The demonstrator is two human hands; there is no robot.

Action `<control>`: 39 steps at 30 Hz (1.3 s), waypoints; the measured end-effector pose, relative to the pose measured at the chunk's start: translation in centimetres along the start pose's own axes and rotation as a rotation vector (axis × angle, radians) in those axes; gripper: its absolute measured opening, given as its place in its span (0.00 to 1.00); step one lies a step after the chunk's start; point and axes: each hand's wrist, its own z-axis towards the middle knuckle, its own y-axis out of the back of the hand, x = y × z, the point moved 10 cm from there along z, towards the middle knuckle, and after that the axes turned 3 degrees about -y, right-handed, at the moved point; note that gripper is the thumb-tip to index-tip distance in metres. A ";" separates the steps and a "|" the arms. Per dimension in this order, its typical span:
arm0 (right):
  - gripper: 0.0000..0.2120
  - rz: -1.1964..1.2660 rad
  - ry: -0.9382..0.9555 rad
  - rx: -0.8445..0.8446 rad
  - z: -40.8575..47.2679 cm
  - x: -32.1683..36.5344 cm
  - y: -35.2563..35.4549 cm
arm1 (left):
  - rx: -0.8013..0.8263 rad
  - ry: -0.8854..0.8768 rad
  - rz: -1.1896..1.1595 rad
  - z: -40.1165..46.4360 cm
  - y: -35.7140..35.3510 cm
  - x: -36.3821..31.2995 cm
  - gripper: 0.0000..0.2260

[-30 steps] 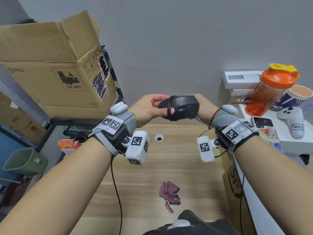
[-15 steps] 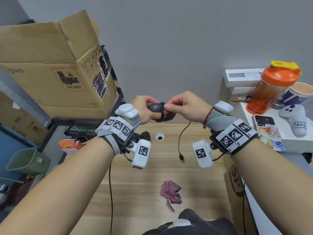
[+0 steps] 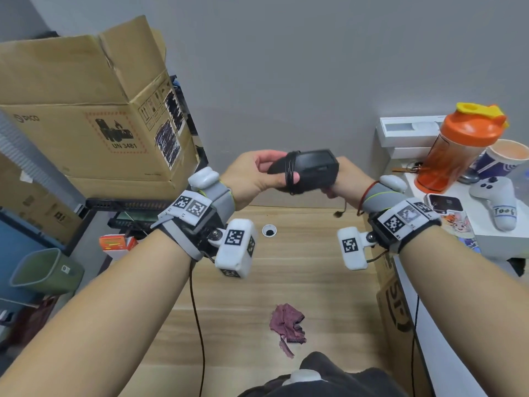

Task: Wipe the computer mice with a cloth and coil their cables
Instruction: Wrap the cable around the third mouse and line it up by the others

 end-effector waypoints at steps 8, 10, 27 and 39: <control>0.15 -0.249 0.088 0.152 -2.1 1.3 -5.9 | -0.413 0.058 0.100 0.6 5.7 1.4 0.23; 0.13 -0.298 0.128 0.174 -2.6 2.9 -6.8 | -0.413 0.066 0.230 0.4 6.2 1.8 0.23; 0.07 0.173 0.095 0.012 -1.4 5.3 -0.8 | -0.118 0.044 0.790 -0.2 3.1 3.2 0.29; 0.02 0.351 0.036 -0.063 -0.7 2.5 0.3 | 0.128 0.077 0.293 -0.9 -0.9 3.1 0.21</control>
